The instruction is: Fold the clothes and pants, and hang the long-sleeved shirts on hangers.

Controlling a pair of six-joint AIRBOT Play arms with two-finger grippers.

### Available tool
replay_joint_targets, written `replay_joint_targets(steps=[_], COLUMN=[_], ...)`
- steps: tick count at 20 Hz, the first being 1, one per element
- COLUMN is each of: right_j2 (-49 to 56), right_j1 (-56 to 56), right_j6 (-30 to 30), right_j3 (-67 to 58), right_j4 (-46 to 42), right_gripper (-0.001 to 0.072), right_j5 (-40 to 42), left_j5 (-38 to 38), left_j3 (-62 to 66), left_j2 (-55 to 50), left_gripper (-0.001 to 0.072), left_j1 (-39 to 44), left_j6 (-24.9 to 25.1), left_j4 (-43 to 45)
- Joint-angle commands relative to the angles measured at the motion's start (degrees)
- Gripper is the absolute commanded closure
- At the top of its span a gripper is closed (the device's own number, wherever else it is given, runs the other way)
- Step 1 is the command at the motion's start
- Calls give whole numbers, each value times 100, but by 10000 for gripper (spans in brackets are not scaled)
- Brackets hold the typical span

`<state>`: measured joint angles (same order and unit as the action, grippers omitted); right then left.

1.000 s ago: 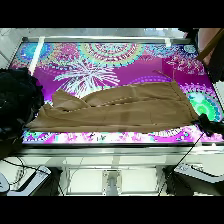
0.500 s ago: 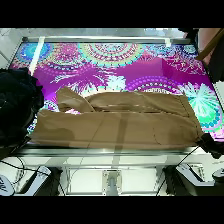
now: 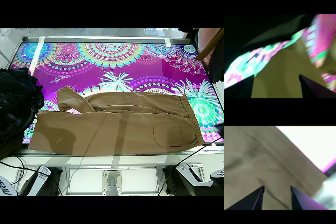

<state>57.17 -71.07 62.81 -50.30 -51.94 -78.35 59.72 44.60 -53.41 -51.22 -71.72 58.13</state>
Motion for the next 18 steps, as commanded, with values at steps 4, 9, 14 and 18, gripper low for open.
replay_joint_targets(steps=[4,9,14,18], right_j2=[33,195,214,214], right_j1=[2074,3928,4518,4527], right_j6=[63,116,101,55], right_j3=[-590,-590,-590,-590], right_j4=[916,297,79,46], right_gripper=[341,340,340,340], right_j5=[778,1423,1467,1475], left_j5=[-444,1580,2662,2562], left_j3=[2623,6140,7976,7746], left_j2=[-1360,-4544,-6714,-6948], left_gripper=[74,128,125,125], left_j1=[3193,5252,5639,5523], left_j6=[-903,-2671,-2922,-3556], left_j4=[1333,3853,3945,3998])
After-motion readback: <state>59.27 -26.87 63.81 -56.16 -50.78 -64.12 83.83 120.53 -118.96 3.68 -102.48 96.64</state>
